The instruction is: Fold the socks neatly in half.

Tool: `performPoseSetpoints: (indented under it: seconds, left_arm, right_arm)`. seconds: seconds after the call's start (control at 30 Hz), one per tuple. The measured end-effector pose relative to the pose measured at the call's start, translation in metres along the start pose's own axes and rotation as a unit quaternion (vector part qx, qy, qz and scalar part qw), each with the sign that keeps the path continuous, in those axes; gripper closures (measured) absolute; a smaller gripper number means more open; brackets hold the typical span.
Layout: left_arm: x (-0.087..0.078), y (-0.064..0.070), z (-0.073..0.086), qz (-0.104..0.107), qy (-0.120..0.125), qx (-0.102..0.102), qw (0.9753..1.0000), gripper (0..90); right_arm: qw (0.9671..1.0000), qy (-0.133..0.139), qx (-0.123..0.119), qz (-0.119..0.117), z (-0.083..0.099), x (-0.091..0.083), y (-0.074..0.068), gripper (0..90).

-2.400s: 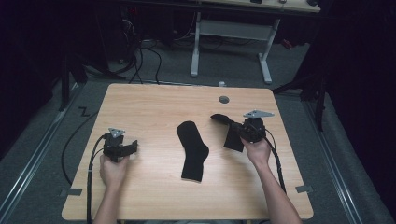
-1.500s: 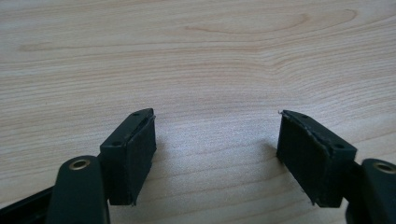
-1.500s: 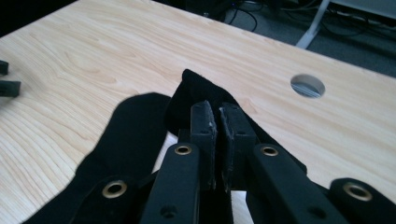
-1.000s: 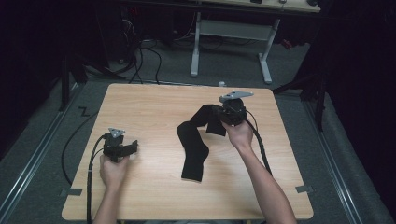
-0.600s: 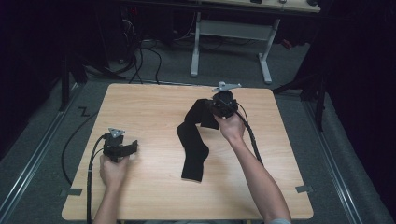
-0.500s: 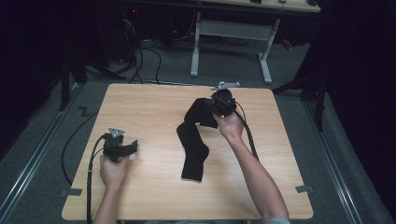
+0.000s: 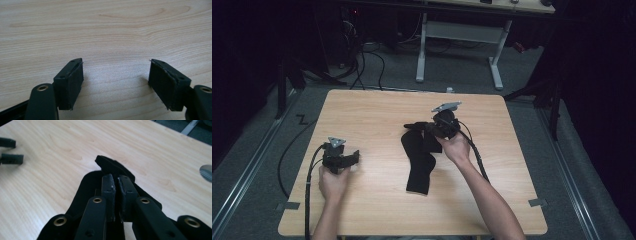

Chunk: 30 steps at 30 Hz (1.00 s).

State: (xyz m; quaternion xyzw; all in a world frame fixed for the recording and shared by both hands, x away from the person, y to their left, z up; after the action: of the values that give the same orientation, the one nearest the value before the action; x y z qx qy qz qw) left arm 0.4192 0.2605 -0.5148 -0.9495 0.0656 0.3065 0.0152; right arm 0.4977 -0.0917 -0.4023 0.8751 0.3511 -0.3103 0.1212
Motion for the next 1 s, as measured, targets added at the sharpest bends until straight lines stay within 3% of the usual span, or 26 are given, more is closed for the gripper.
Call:
performPoseSetpoints:
  seconds: [0.2, 0.4, 0.77, 1.0]
  left_arm:
    - [0.0, 0.0, 0.0, -0.001, 0.0, 0.001, 1.0, 28.7]
    - [0.0, 0.0, 0.0, -0.001, 0.0, 0.001, 1.0, 28.7]
    - [0.0, 0.0, 0.0, -0.001, 0.0, 0.001, 1.0, 28.7]
    - [0.0, 0.0, 0.0, -0.001, -0.001, 0.002, 1.0, 28.6]
  right_arm:
    - [0.9998, -0.003, -0.004, -0.02, 0.015, -0.011, -0.016, 83.6]
    - [0.9992, -0.017, -0.009, -0.036, 0.03, -0.008, -0.029, 83.2]
    - [0.9979, -0.026, 0.0, -0.059, 0.05, 0.004, -0.038, 81.9]
    - [0.9975, -0.035, 0.003, -0.061, 0.061, 0.014, -0.04, 81.0]
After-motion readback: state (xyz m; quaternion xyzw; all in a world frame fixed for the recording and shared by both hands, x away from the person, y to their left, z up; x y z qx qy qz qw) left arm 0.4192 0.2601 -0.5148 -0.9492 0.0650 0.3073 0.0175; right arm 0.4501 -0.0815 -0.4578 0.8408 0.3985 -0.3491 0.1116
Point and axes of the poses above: each handheld gripper's, and its own axes: x roughly forward along the jaws, z roughly out of its underside, y roughly to its right, the point moved 1 cm from there along x, roughly forward along the jaws, and after that the axes turned 4 degrees about y, right-handed, at the moved point
